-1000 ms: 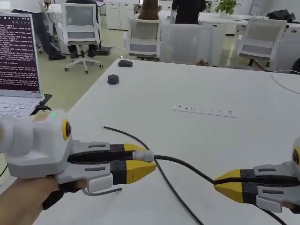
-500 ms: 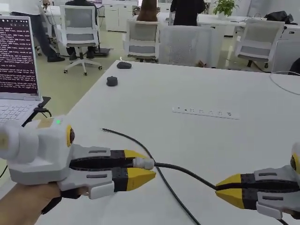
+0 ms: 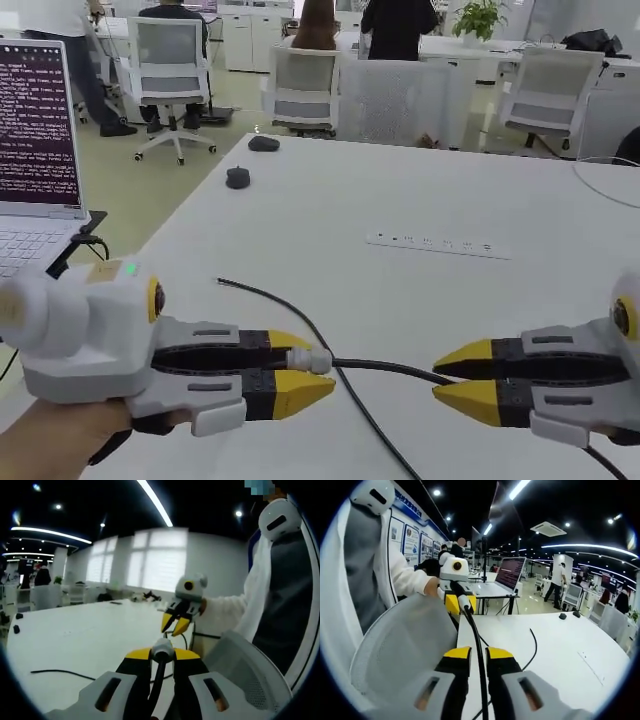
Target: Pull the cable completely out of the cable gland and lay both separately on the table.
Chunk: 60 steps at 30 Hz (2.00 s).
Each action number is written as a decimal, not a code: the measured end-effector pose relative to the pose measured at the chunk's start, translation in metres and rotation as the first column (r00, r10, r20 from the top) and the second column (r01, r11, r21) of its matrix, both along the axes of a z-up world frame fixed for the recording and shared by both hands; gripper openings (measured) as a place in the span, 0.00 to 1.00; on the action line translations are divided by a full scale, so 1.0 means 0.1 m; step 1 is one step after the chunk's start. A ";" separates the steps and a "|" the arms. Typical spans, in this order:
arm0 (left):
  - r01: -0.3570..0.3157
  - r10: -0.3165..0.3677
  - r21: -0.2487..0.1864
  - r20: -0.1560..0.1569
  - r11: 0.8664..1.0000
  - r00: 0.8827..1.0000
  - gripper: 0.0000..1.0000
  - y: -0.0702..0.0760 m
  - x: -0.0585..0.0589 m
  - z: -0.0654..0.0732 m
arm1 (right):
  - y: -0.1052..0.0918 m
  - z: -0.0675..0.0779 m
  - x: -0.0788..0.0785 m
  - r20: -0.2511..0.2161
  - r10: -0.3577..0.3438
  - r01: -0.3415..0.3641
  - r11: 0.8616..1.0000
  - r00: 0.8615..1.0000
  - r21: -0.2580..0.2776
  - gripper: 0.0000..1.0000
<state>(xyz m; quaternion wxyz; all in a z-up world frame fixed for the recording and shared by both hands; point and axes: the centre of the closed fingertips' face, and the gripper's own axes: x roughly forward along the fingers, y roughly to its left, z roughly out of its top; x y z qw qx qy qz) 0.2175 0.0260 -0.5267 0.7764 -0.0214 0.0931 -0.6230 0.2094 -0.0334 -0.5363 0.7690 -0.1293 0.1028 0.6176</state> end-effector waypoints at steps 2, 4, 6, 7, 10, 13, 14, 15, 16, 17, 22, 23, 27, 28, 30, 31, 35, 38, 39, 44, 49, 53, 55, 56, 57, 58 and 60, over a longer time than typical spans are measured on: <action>0.001 -0.001 0.000 0.000 1.000 1.000 0.16 0.00 0.00 0.00 | 0.10 0.03 -0.02 0.013 0.025 -0.025 1.000 1.000 0.002 0.11; 0.004 -0.004 0.000 0.001 1.000 1.000 0.16 0.00 -0.01 0.00 | 0.19 0.05 -0.02 0.022 0.045 -0.045 0.999 0.999 0.001 0.11; 0.004 -0.004 0.000 -0.001 1.000 1.000 0.16 0.00 -0.01 0.00 | 0.28 0.06 -0.03 0.029 0.063 -0.063 0.998 0.998 0.003 0.12; 0.006 -0.006 0.001 -0.002 1.000 1.000 0.16 0.00 -0.01 0.00 | 0.31 0.06 -0.03 0.030 0.070 -0.070 0.998 0.997 0.003 0.12; 0.010 -0.010 0.002 -0.001 1.000 1.000 0.16 0.00 -0.02 0.00 | 0.41 0.07 -0.05 0.038 0.095 -0.095 0.995 0.995 0.001 0.11; 0.011 -0.011 0.003 0.000 1.000 1.000 0.16 0.00 -0.02 0.00 | 0.47 0.07 -0.06 0.044 0.109 -0.109 0.994 0.993 0.000 0.11; 0.011 -0.011 0.002 0.001 1.000 1.000 0.16 0.00 -0.02 0.00 | 0.48 0.07 -0.05 0.046 0.111 -0.111 0.994 0.993 -0.002 0.11; 0.011 -0.011 0.001 0.001 1.000 1.000 0.16 0.00 -0.02 0.00 | 0.48 0.06 -0.05 0.048 0.113 -0.113 0.994 0.992 -0.003 0.10; 0.011 -0.011 0.001 0.001 1.000 1.000 0.16 0.01 -0.02 0.00 | 0.48 0.06 -0.04 0.048 0.114 -0.114 0.993 0.992 -0.004 0.09; 0.011 -0.011 0.000 0.001 1.000 1.000 0.16 0.01 -0.02 0.01 | 0.48 0.06 -0.04 0.047 0.115 -0.115 0.993 0.992 -0.003 0.09; 0.018 -0.018 -0.004 0.003 1.000 1.000 0.16 0.00 -0.04 0.02 | 0.46 0.04 -0.02 0.047 0.114 -0.114 0.993 0.992 -0.006 0.05; 0.020 -0.020 -0.005 0.003 1.000 1.000 0.16 -0.01 -0.04 0.02 | 0.47 0.03 -0.02 0.049 0.114 -0.113 0.994 0.992 -0.009 0.05; 0.008 -0.008 -0.015 -0.001 1.000 1.000 0.16 0.01 -0.02 0.04 | 0.48 0.04 -0.03 0.076 0.125 -0.125 0.992 0.989 -0.008 0.03; 0.005 -0.005 -0.017 -0.002 1.000 1.000 0.16 0.01 -0.01 0.04 | 0.48 0.05 -0.02 0.077 0.123 -0.123 0.992 0.989 -0.004 0.03; 0.003 -0.003 -0.020 -0.005 1.000 1.000 0.16 0.02 -0.01 0.04 | 0.49 0.05 -0.02 0.071 0.121 -0.121 0.993 0.990 0.003 0.02; 0.000 0.000 -0.020 -0.004 1.000 1.000 0.16 0.02 0.00 0.04 | 0.49 0.06 -0.02 0.071 0.119 -0.120 0.993 0.990 0.006 0.02; -0.002 0.002 -0.017 -0.007 1.000 1.000 0.16 0.01 0.00 0.04 | 0.48 0.06 -0.01 0.058 0.117 -0.118 0.993 0.991 0.014 0.02; -0.009 0.008 -0.014 -0.009 1.000 1.000 0.16 0.02 0.01 0.03 | 0.44 0.05 0.00 0.051 0.107 -0.108 0.994 0.993 0.021 0.02; -0.010 0.010 -0.013 -0.009 1.000 1.000 0.16 0.03 0.01 0.03 | 0.43 0.04 0.00 0.048 0.103 -0.105 0.994 0.993 0.023 0.02; -0.019 0.018 -0.012 -0.007 1.000 1.000 0.16 0.04 0.03 0.03 | 0.32 0.00 0.02 0.036 0.081 -0.081 0.996 0.996 0.020 0.02; -0.030 0.030 -0.012 -0.006 0.999 1.000 0.16 0.05 0.05 0.04 | 0.16 -0.08 0.04 0.017 0.043 -0.043 0.999 0.999 0.010 0.02; -0.041 0.040 -0.018 -0.007 0.999 0.999 0.16 0.07 0.07 0.05 | 0.03 -0.14 0.06 0.007 0.015 -0.016 1.000 1.000 0.007 0.02; -0.043 0.043 -0.020 -0.007 0.999 0.999 0.16 0.07 0.07 0.05 | -0.01 -0.16 0.07 0.001 0.005 -0.005 1.000 1.000 0.006 0.02; -0.044 0.044 -0.020 -0.006 0.999 0.999 0.16 0.07 0.08 0.05 | -0.05 -0.18 0.08 -0.004 -0.003 0.003 1.000 1.000 0.004 0.02; -0.044 0.044 -0.020 -0.007 0.999 0.999 0.16 0.07 0.07 0.05 | -0.08 -0.20 0.09 -0.007 -0.010 0.010 1.000 1.000 0.001 0.02; -0.045 0.045 -0.020 -0.009 0.999 0.999 0.16 0.07 0.07 0.05 | -0.11 -0.23 0.10 -0.013 -0.017 0.017 1.000 1.000 -0.001 0.02; -0.048 0.048 -0.025 -0.017 0.999 0.999 0.16 0.07 0.08 0.05 | -0.17 -0.29 0.11 -0.022 -0.031 0.031 1.000 0.999 -0.002 0.02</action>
